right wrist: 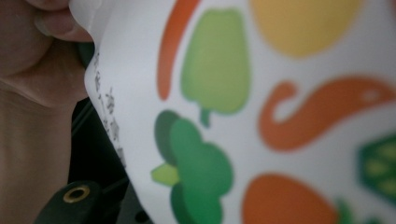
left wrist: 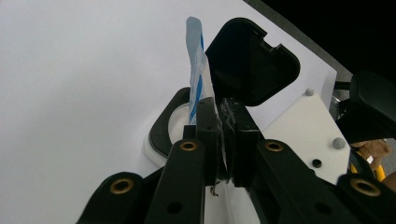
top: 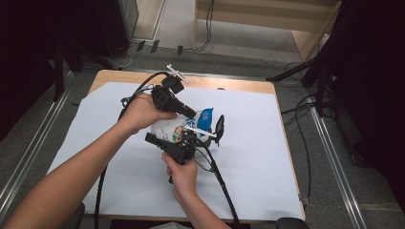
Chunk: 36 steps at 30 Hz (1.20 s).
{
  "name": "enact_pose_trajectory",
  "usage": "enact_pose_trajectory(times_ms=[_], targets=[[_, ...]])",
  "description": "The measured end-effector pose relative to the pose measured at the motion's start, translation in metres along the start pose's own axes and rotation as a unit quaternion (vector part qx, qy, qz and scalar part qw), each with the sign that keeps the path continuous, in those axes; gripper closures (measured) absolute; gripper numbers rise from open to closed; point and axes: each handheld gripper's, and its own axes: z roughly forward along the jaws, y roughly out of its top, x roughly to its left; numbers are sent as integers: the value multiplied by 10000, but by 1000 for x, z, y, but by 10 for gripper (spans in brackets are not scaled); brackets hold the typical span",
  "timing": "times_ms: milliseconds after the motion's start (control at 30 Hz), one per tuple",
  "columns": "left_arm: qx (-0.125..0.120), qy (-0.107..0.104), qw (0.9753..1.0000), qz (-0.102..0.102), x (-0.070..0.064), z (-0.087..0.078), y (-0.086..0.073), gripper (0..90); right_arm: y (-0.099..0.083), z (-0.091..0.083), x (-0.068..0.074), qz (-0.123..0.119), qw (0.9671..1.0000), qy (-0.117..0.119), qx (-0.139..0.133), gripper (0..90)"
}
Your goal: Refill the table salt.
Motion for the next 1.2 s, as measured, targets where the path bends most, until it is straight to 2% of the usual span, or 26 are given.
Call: enact_pose_trajectory(times_ms=[300, 533, 867, 1000, 1200], targets=[[-23, 24, 10000, -78, 0, 1, 0, 880, 0, 0, 2, -243, 9996, -109, 45, 650], [-46, -11, 10000, -48, -1, -1, 0, 875, 1, -1, 3, -243, 9996, -100, 44, 692], [-26, -1, 10000, -35, -1, -1, 0, 872, 0, -1, 4, -268, 9995, -139, 34, 701], [-9, 32, 9999, -104, 0, 1, 0, 875, 1, -1, 4, -361, 9989, -240, 196, 666], [15, 44, 9998, -175, 0, 1, 1, 875, 0, 1, 7, -637, 9966, -427, 301, 641]])
